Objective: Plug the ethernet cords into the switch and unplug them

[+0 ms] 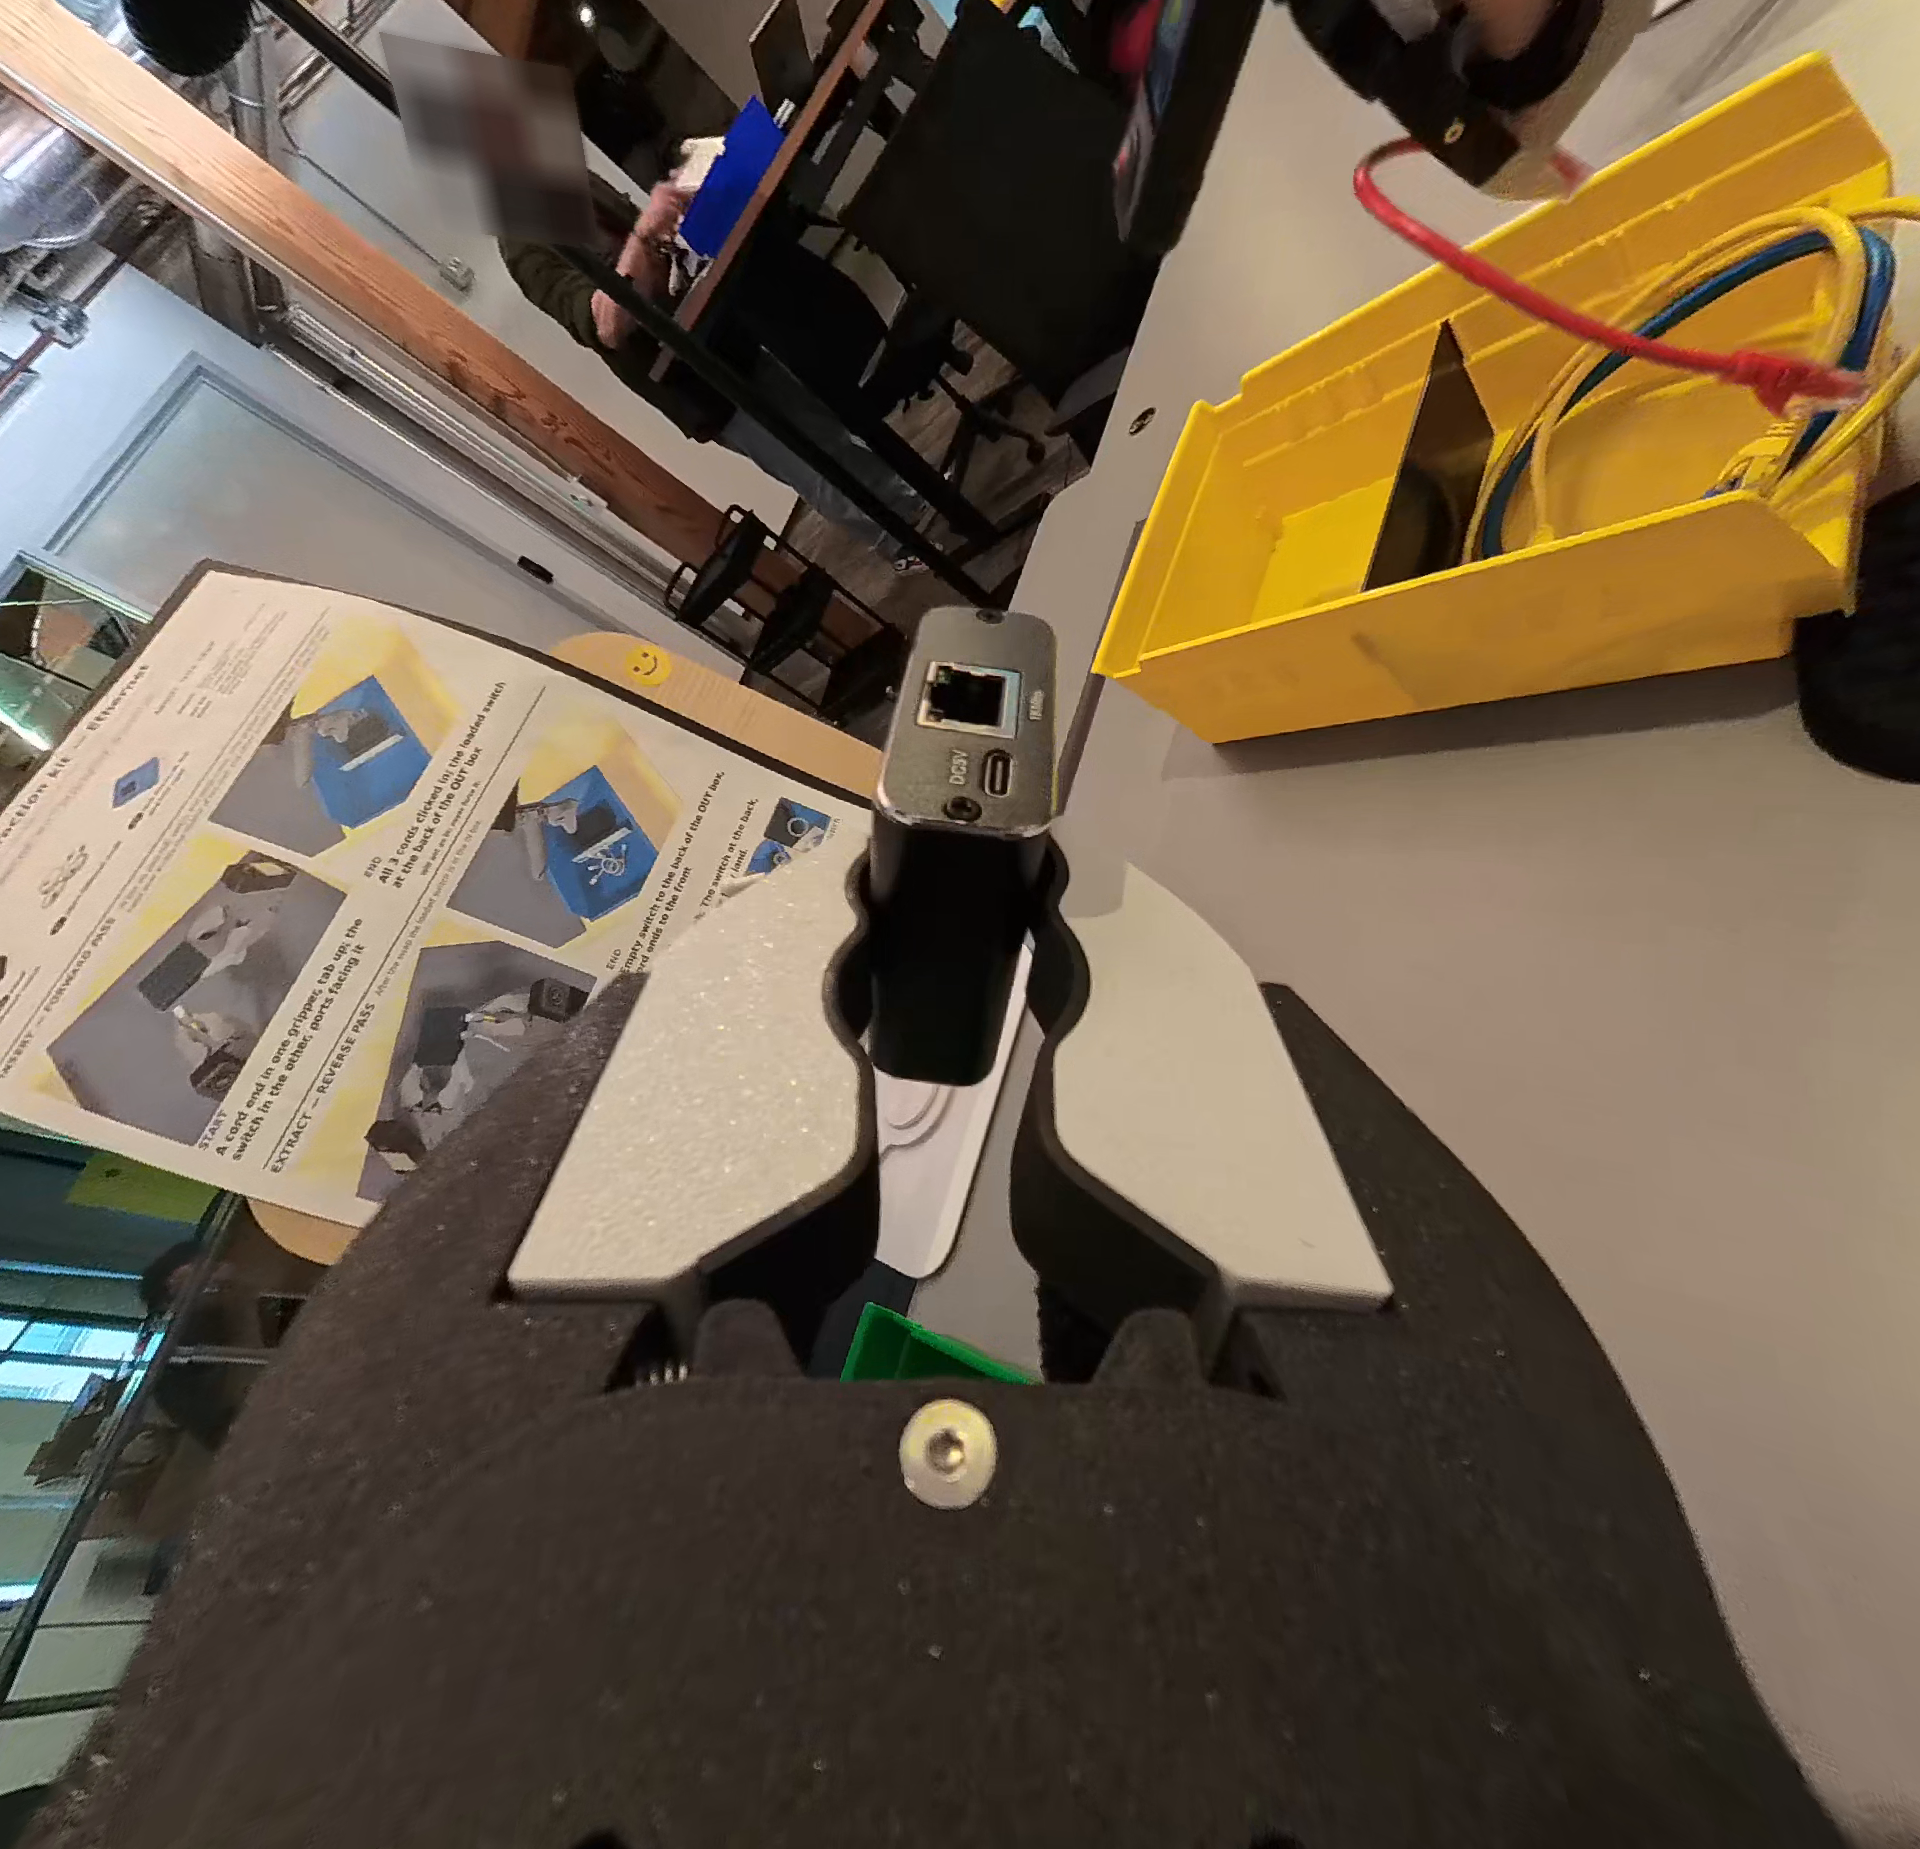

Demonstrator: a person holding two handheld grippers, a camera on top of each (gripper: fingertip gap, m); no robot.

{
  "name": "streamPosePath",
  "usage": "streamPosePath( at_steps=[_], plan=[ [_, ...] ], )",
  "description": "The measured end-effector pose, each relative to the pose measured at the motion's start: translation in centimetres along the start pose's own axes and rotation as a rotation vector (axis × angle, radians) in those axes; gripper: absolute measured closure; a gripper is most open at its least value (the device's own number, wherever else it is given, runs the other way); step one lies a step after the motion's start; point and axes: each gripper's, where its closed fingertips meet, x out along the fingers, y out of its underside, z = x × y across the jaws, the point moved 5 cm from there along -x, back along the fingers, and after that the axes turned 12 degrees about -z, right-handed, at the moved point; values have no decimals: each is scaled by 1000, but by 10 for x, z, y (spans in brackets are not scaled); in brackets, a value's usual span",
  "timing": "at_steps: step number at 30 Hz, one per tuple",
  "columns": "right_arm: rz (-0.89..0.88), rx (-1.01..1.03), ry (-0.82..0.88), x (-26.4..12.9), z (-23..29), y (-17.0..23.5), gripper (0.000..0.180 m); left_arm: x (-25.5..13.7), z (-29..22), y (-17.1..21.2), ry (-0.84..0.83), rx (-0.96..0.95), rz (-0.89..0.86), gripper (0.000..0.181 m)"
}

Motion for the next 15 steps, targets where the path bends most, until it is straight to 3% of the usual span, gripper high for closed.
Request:
streamPosePath(
  at_steps=[1, 5, 15],
  plan=[
    [64, 19, -29, 9, 0, 4, 165, 0, -1, 0, 8, 4, 5, 156],
    [179, 80, -177, 37, 7, 14, 164, 2, -6, 0, 26, 13, 19, 156],
    [67, 145, -293, 68, 13, 21, 163, 0, -7, -4, 40, 20, 3, 156]
  ],
)
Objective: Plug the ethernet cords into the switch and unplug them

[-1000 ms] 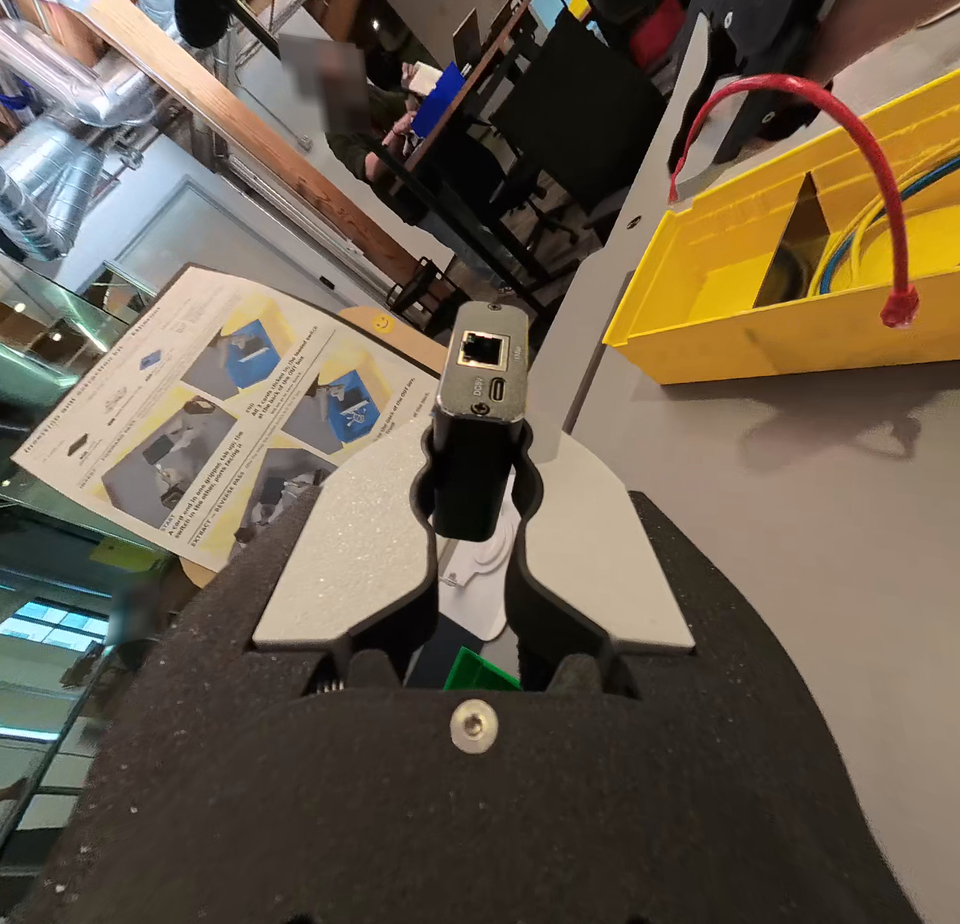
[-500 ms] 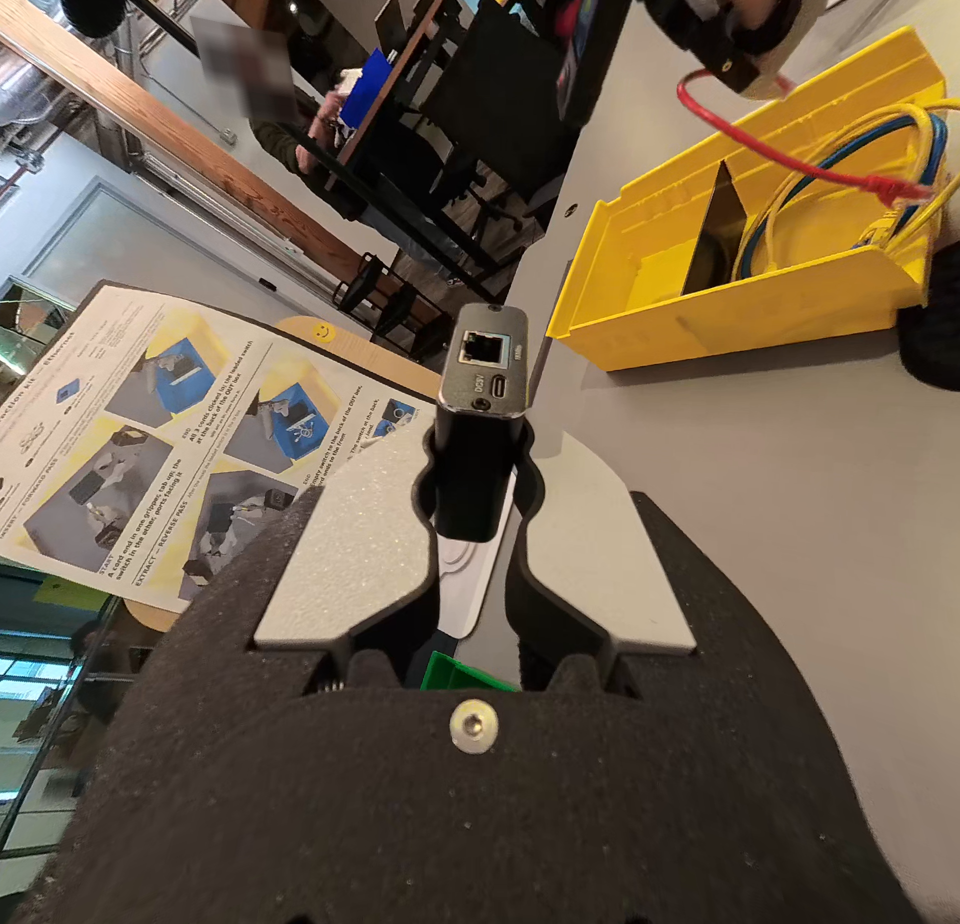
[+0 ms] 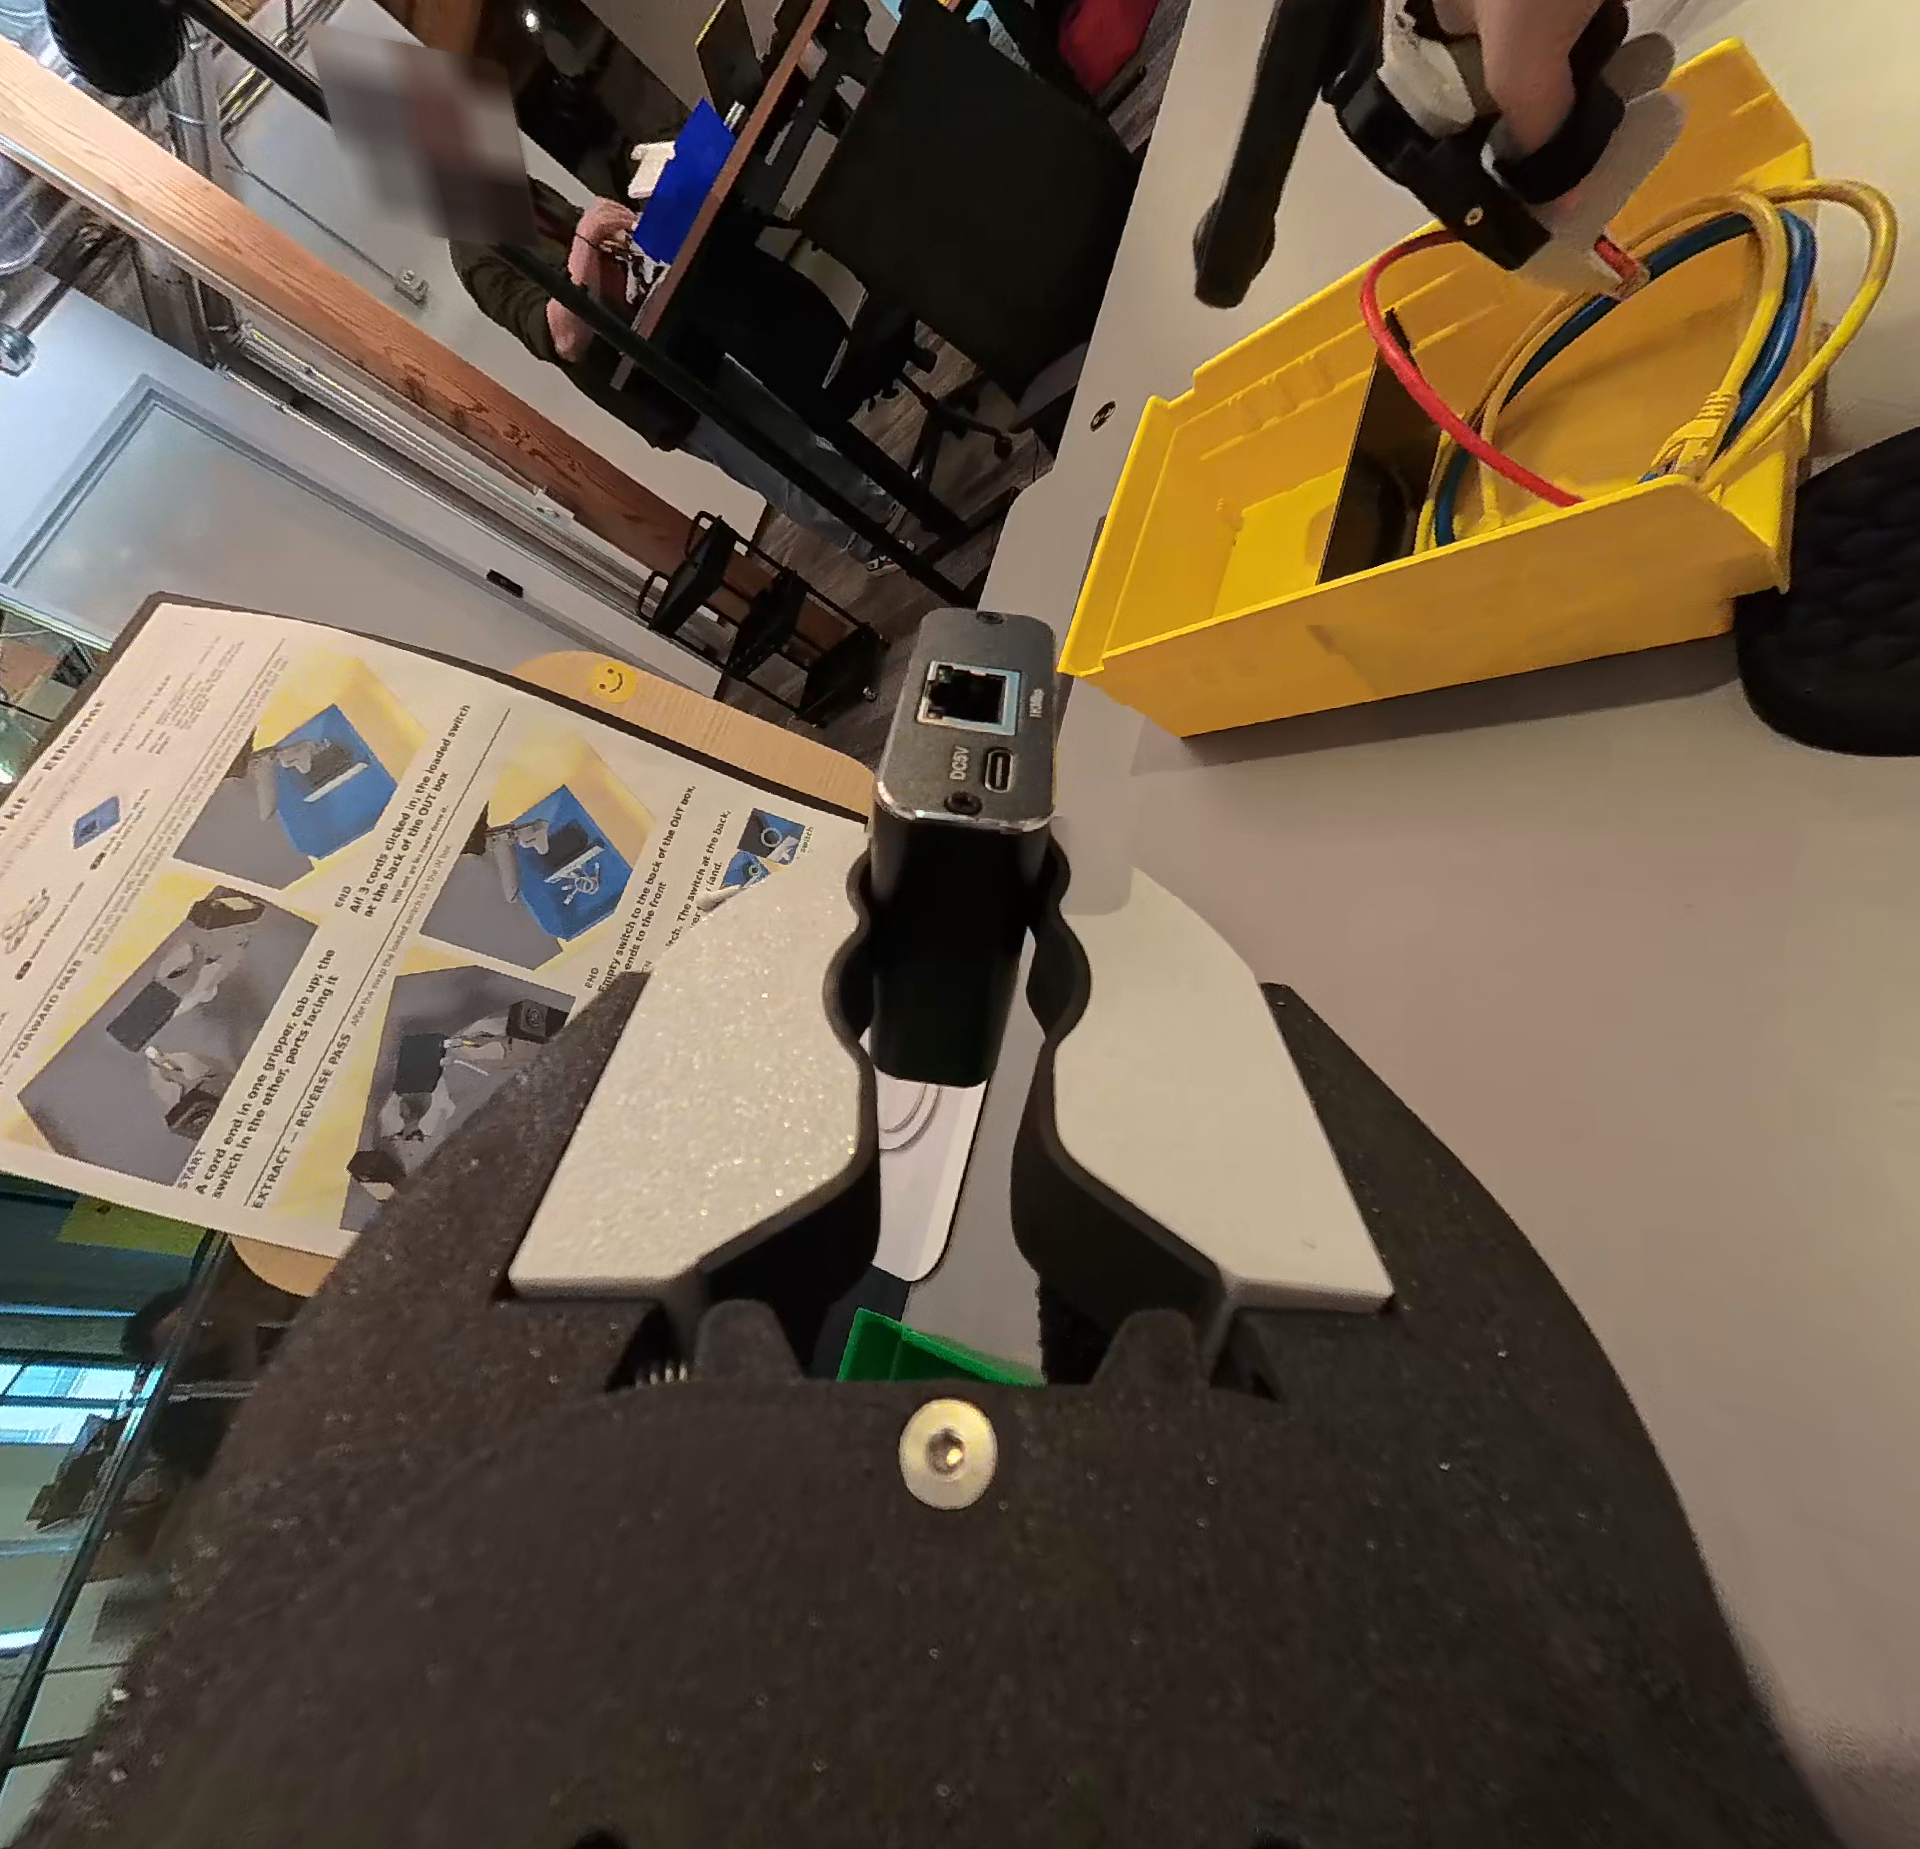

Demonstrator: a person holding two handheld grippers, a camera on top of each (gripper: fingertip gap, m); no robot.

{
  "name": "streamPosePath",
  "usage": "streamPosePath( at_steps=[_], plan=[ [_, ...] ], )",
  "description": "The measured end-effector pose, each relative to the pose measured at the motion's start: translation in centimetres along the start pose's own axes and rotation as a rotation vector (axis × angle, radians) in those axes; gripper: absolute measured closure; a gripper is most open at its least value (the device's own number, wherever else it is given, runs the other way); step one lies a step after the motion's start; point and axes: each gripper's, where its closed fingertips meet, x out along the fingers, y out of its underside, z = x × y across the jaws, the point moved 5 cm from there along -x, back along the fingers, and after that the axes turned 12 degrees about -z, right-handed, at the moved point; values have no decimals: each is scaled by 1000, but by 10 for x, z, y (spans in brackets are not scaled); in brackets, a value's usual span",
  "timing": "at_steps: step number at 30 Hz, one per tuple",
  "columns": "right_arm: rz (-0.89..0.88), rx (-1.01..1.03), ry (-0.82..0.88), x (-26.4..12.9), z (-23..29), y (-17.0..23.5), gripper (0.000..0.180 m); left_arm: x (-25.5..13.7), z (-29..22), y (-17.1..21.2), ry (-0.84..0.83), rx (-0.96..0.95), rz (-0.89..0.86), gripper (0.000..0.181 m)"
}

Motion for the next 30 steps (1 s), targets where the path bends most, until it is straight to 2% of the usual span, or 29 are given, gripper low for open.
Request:
streamPosePath(
  at_steps=[8, 17, 20, 22, 26, 27, 30],
  plan=[
    [-21, -9, -42, 6, 0, 6, 159, 2, -1, 2, 8, 2, 11, 156],
    [-88, -50, -27, -15, 0, 7, 157, 6, -5, 3, 21, 17, 27, 156],
    [-176, -83, -20, -22, 3, 1, 158, 7, -5, 3, 19, 21, 32, 156],
    [-308, -184, -16, -29, 11, -13, 159, 6, -5, 3, 17, 24, 33, 156],
    [-688, -556, 86, -40, 41, -52, 156, 8, -6, 3, 20, 31, 34, 156],
    [-721, -639, 85, -37, 51, -56, 155, 8, -7, 3, 23, 37, 37, 156],
    [-822, -844, 244, -32, 61, -70, 152, 10, -8, 5, 24, 48, 54, 156]
  ],
)
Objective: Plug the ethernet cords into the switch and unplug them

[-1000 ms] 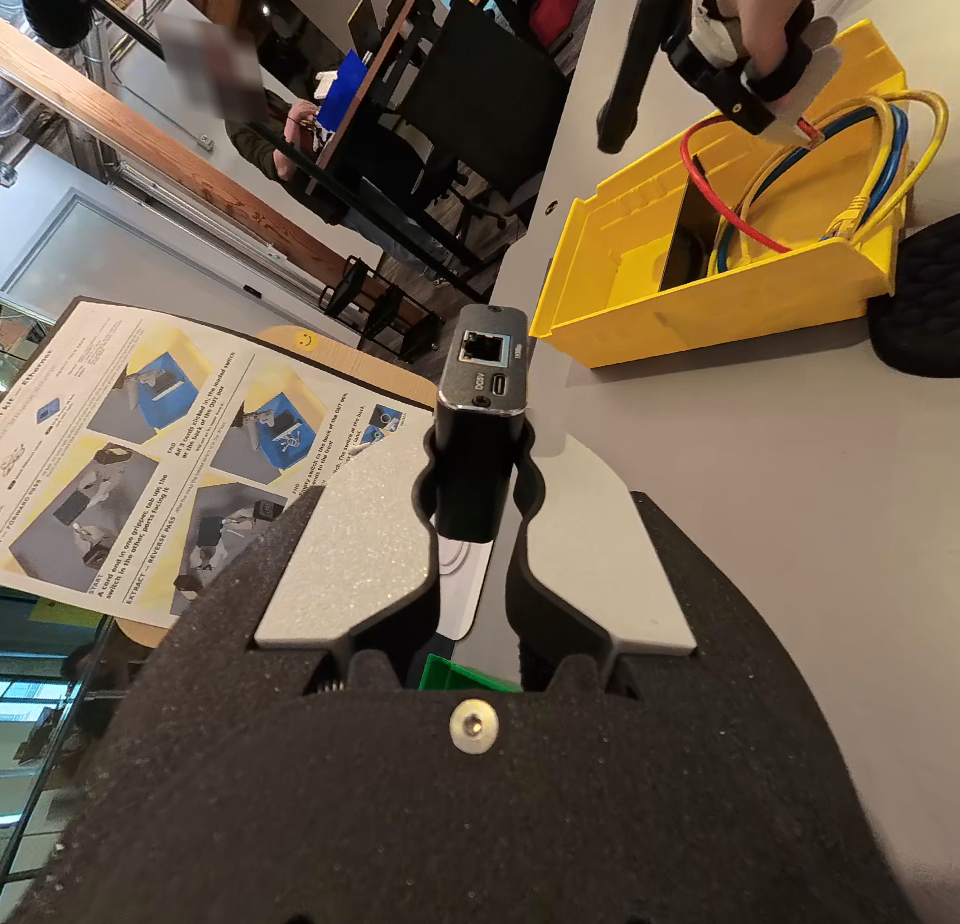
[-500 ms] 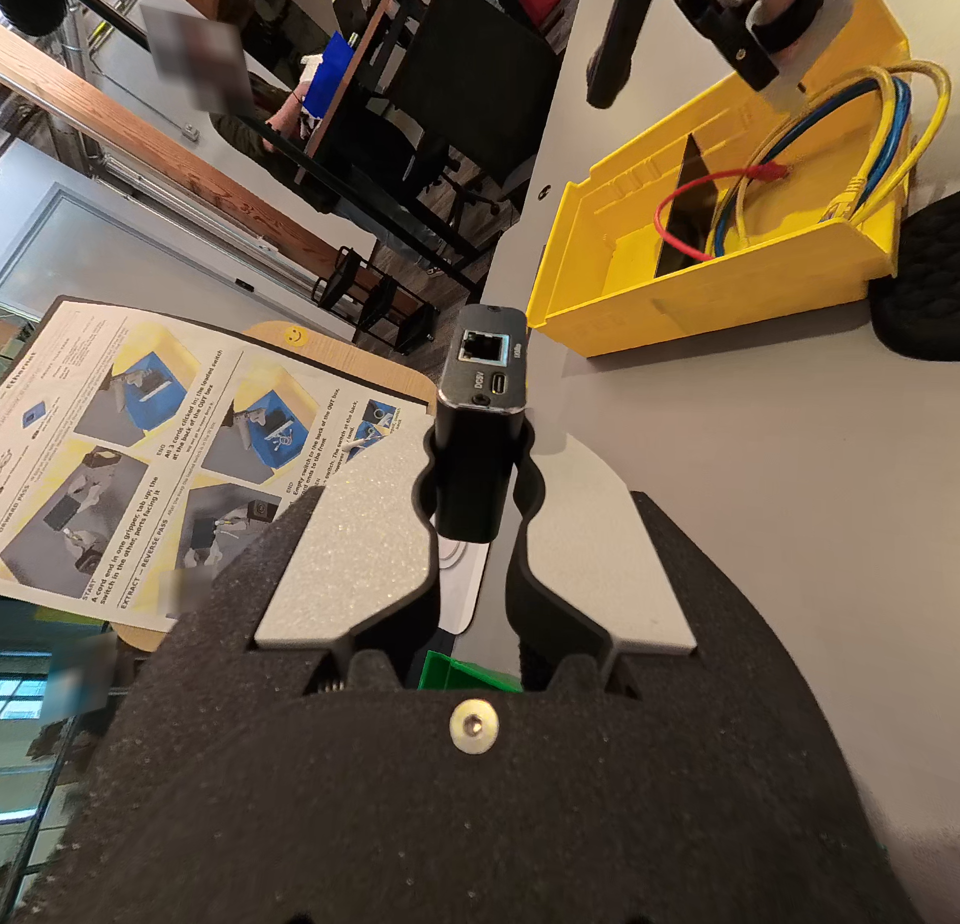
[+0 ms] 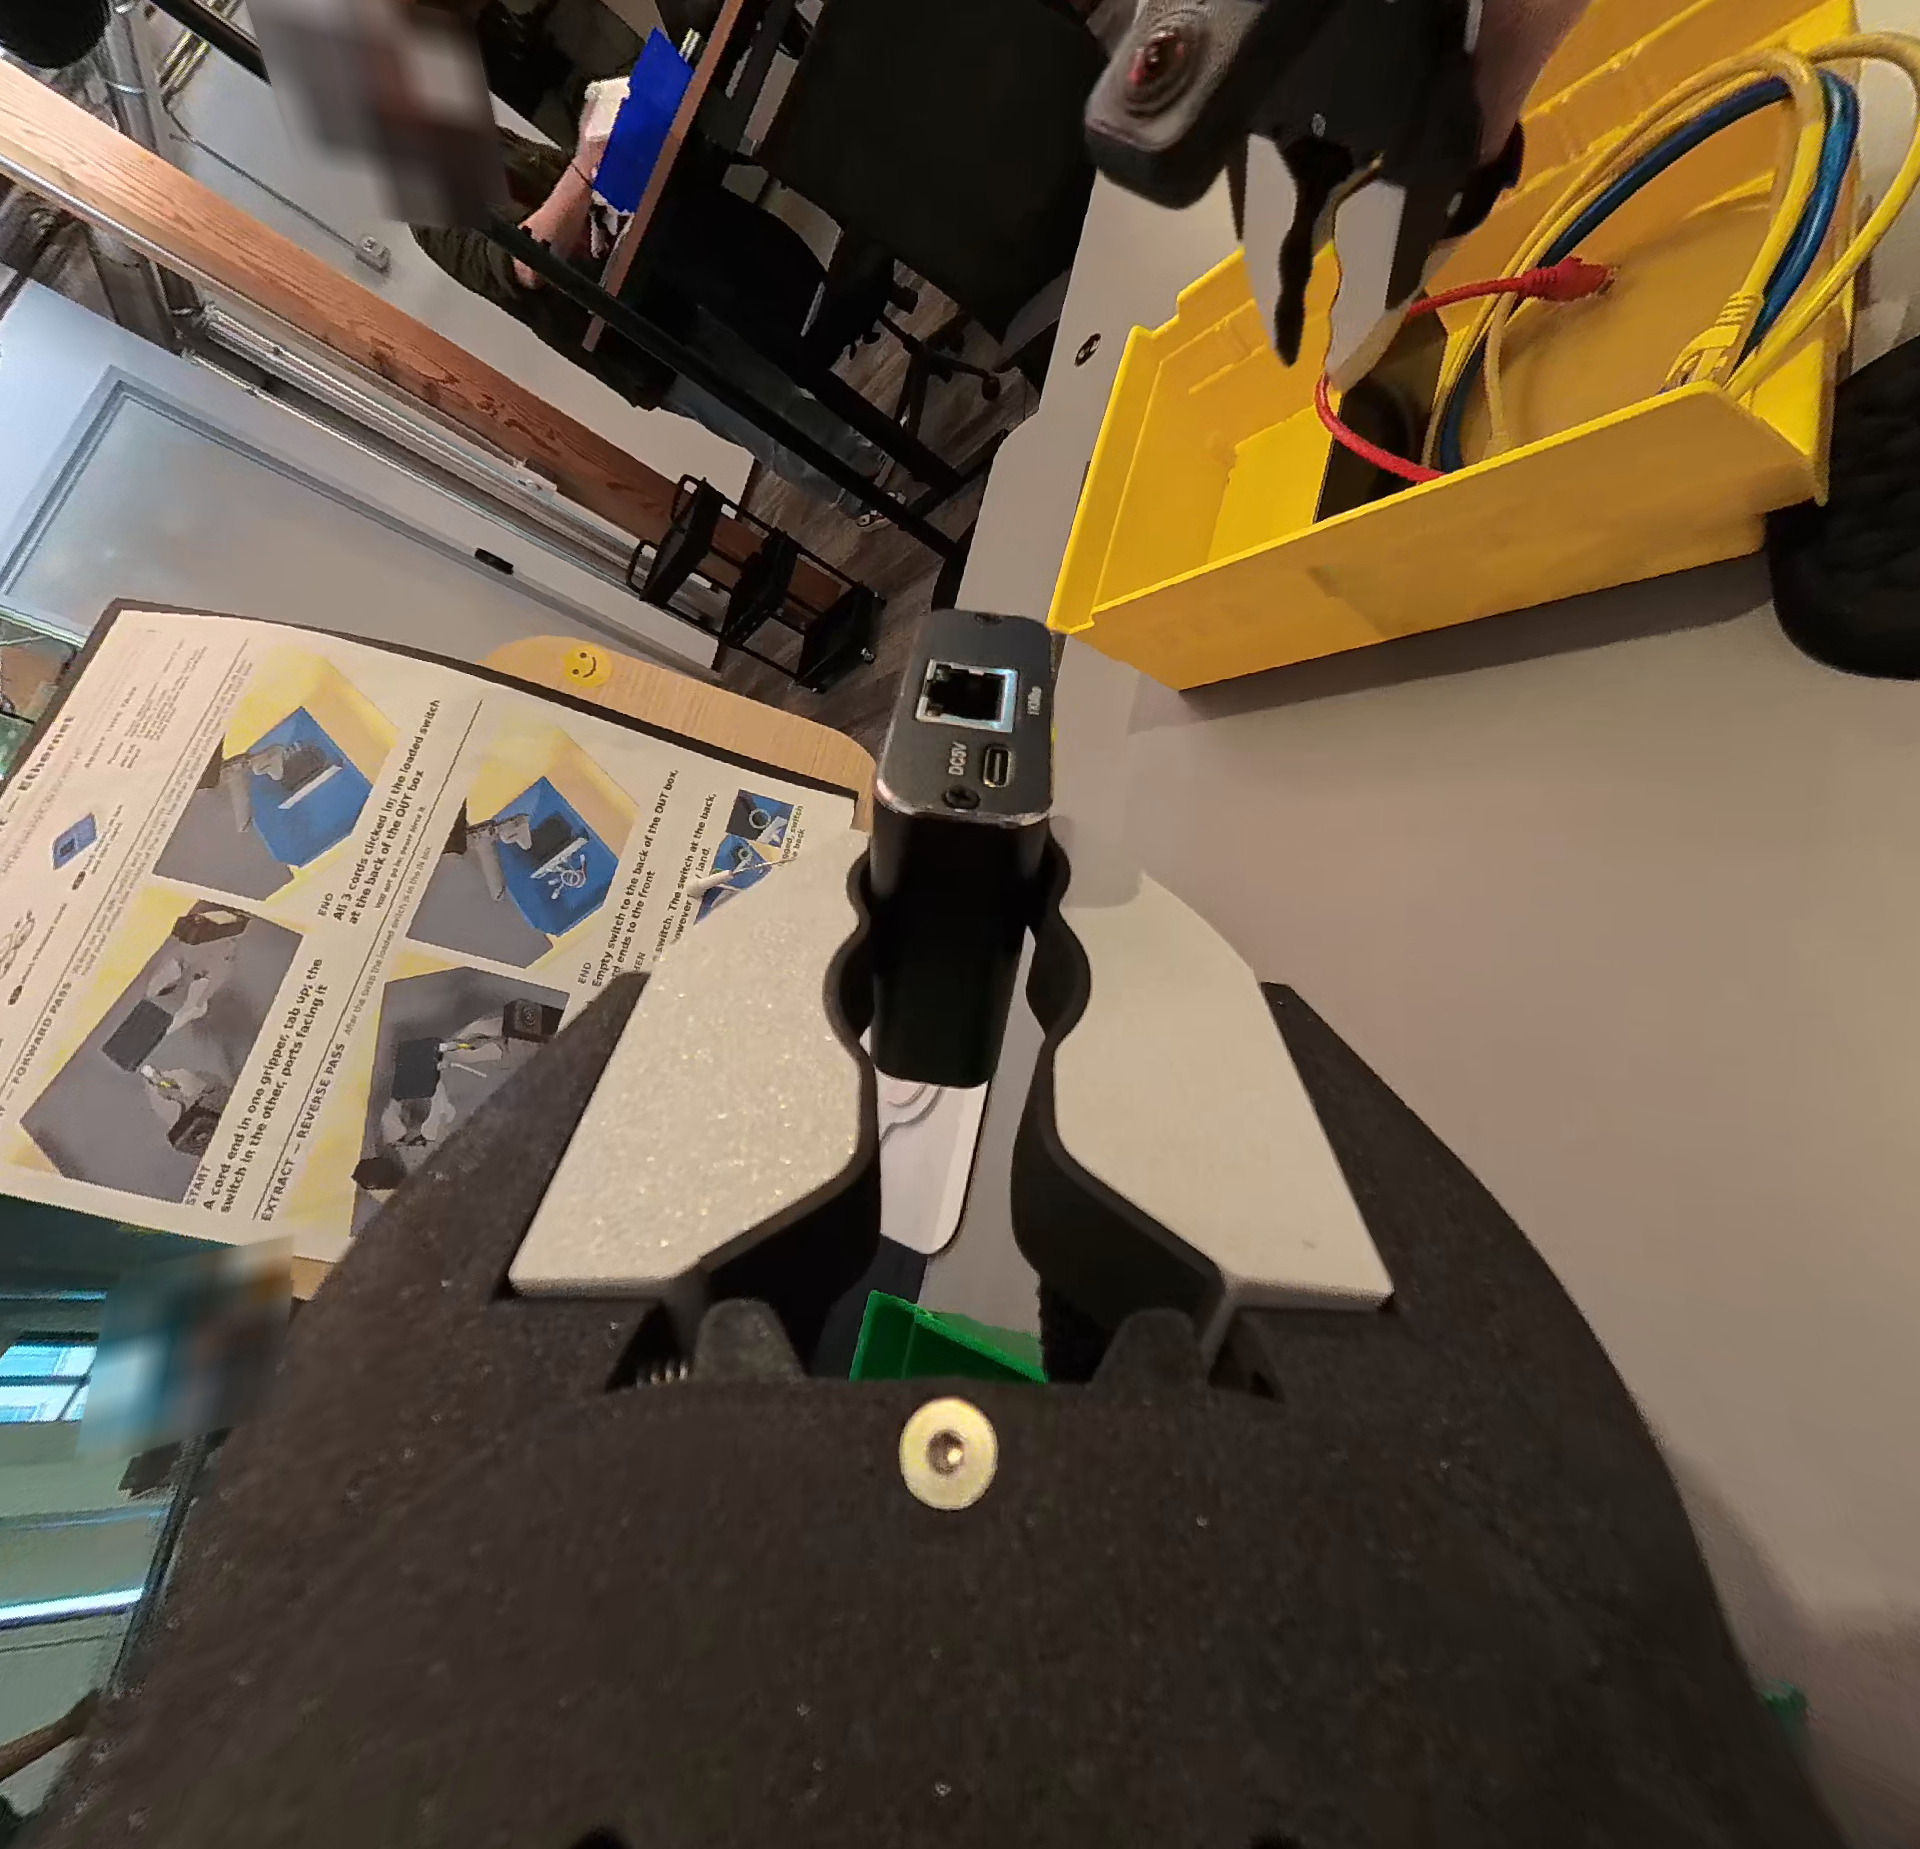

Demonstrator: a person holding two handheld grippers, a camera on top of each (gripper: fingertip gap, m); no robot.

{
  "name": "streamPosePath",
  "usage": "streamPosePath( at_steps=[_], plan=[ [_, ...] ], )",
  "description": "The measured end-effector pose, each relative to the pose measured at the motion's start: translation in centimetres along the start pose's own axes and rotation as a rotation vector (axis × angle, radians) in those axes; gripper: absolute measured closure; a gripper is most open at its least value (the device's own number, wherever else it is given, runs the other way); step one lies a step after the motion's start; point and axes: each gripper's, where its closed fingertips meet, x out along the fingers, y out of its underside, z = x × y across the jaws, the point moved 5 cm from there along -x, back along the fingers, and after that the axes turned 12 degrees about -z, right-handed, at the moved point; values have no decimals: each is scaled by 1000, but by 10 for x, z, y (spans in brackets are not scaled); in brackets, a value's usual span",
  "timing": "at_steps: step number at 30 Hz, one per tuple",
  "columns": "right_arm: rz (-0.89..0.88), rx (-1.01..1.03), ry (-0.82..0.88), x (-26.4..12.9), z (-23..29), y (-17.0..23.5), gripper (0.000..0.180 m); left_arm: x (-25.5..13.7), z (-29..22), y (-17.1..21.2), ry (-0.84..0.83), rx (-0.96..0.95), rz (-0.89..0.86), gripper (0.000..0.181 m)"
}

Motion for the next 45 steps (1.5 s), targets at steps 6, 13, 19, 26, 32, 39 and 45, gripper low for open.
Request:
streamPosePath(
  at_steps=[6, 13, 19, 26, 32, 39, 45],
  plan=[
    [-37, -50, -26, 11, 6, -1, 169, 3, -1, 3, 12, 6, 11, 156],
    [-27, -131, 43, -39, -3, -21, 172, 8, -3, 5, 18, 14, 29, 156],
    [112, -41, 164, -113, -25, -44, 173, 9, -4, 4, 10, 33, 42, 156],
    [405, 295, -99, -109, -29, -7, 174, -2, 3, -5, -46, 36, -8, 156],
    [615, 407, -225, -51, -9, 50, 174, -23, 16, -5, -101, 22, -25, 156],
    [718, 497, -207, -25, -9, 90, 174, -42, 28, -6, -155, 18, -39, 156],
    [521, 465, -130, -31, -19, 73, 163, -51, 32, -2, -166, 13, -39, 156]
  ],
)
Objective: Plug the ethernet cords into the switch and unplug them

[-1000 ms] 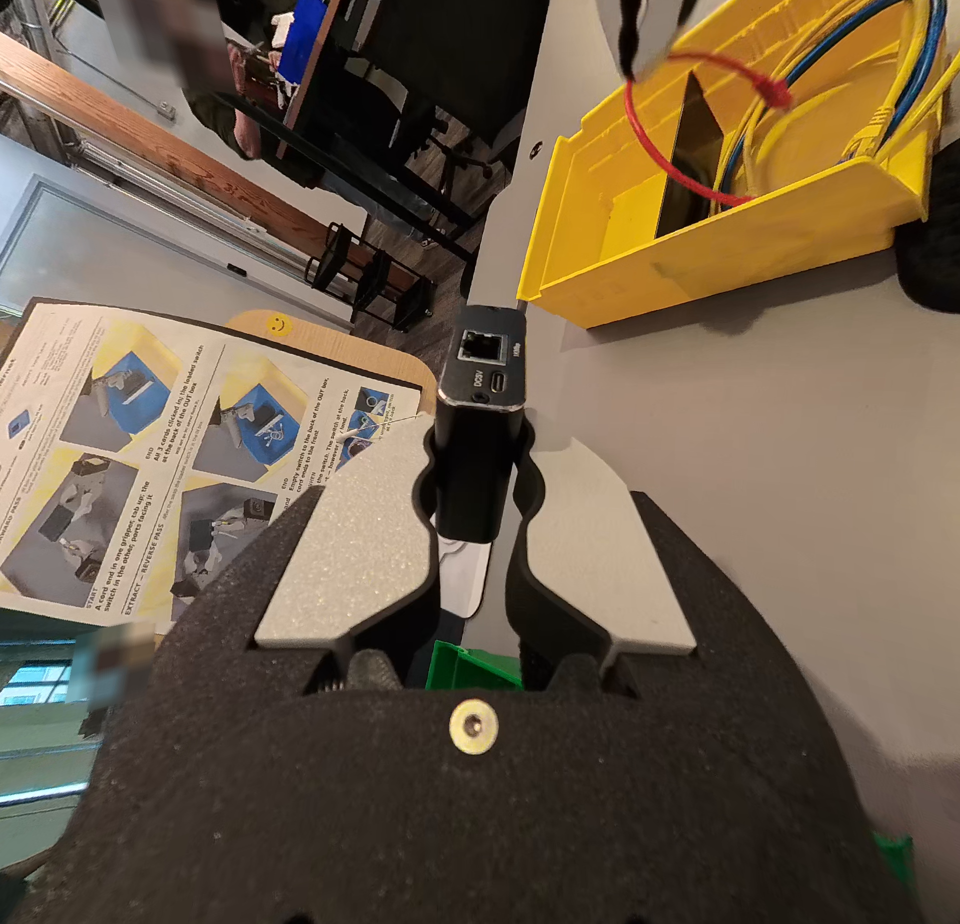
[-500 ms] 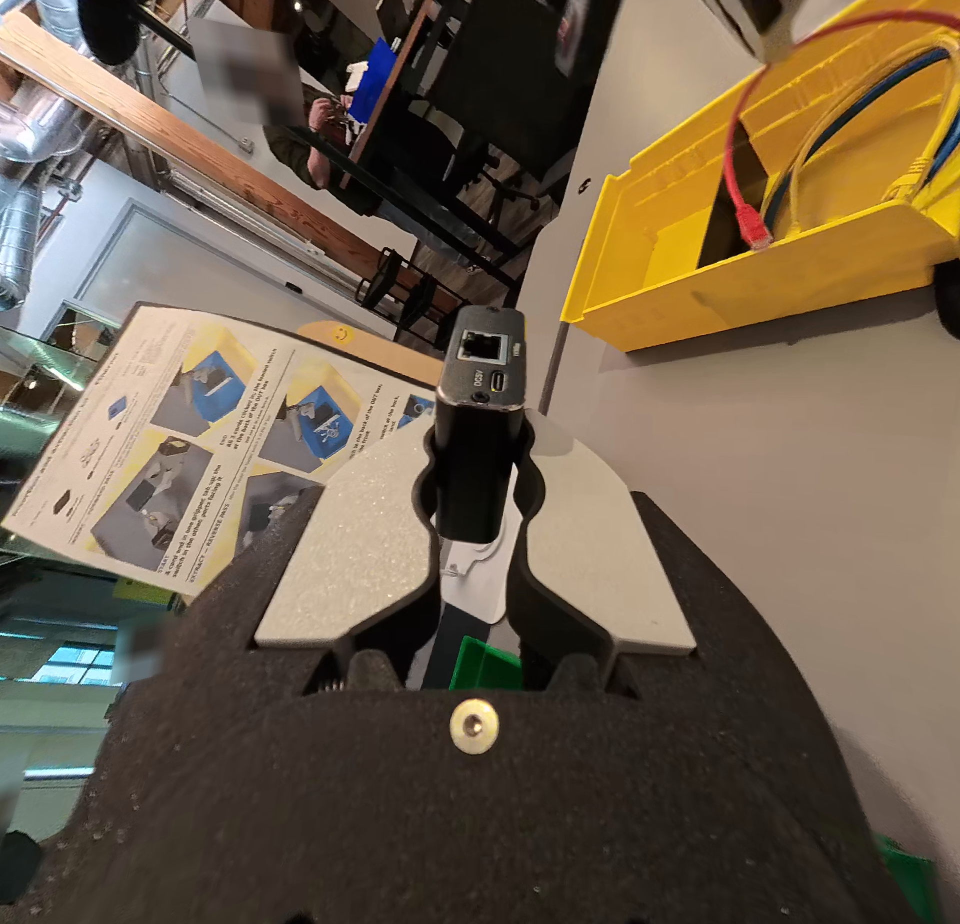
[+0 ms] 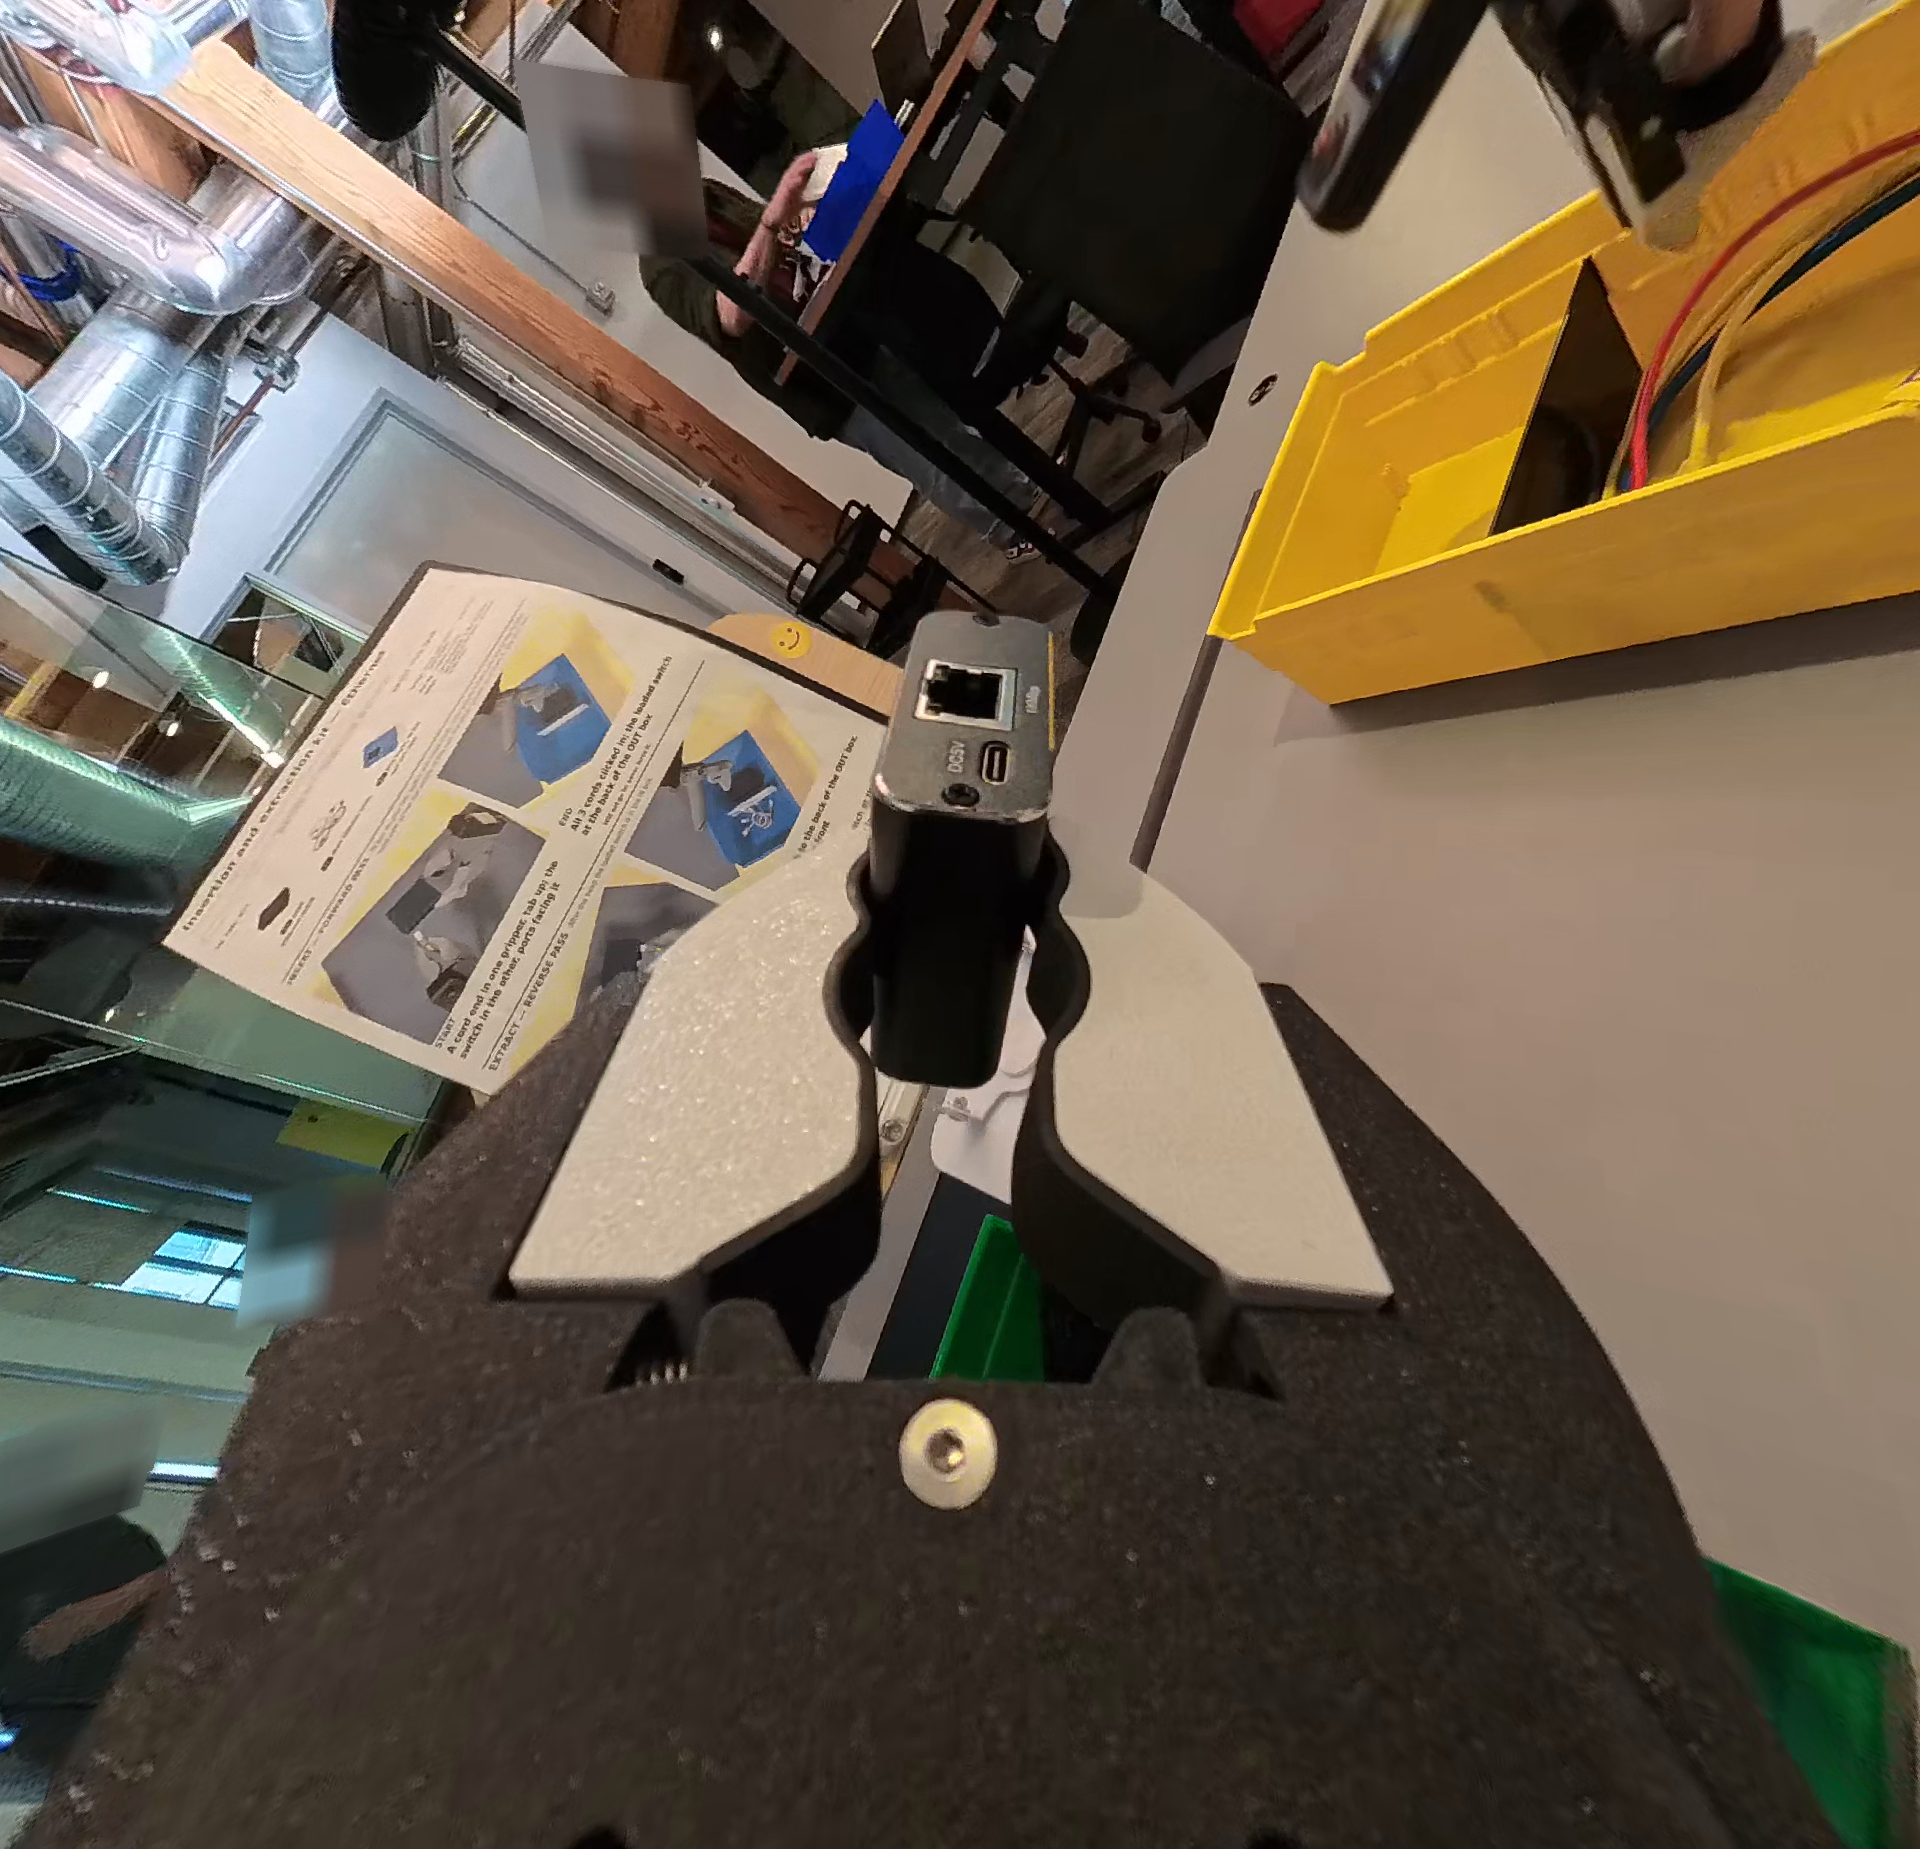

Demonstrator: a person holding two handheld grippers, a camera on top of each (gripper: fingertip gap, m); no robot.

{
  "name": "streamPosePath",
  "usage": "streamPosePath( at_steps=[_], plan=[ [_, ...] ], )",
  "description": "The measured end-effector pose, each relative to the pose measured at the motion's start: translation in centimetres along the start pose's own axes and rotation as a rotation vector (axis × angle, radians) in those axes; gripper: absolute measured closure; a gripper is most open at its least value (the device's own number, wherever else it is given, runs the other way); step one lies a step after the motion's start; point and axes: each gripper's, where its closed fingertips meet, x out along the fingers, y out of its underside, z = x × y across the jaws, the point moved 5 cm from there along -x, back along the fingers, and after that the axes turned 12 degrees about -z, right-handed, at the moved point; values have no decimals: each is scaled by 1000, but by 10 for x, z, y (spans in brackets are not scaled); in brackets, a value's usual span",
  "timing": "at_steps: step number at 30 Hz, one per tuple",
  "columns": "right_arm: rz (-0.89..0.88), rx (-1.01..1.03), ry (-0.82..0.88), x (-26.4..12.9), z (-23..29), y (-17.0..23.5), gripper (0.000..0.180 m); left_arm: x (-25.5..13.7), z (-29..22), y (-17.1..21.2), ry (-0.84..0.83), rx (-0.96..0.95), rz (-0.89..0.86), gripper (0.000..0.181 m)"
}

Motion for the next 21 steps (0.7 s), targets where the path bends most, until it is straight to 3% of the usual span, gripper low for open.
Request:
streamPosePath(
  at_steps=[4, 7, 10, 13, 16, 21],
  plan=[
    [-277, -47, 104, -47, 9, -20, 154, -2, -2, 5, 41, 8, 11, 156],
    [-663, -235, 123, -99, 56, -57, 139, 3, -11, 5, 102, 13, -9, 156],
    [-1132, -525, -14, -148, 142, -89, 132, 15, -23, 4, 143, 110, -17, 156],
    [-1413, -685, -291, -176, 215, -105, 125, 29, -32, -3, 131, 189, -100, 156],
    [-1457, -795, -576, -186, 251, -118, 114, 34, -42, -14, 142, 258, -241, 157],
    [-1177, -487, -1293, -180, 261, -148, 102, 35, -47, -20, 132, 315, -340, 156]
  ],
)
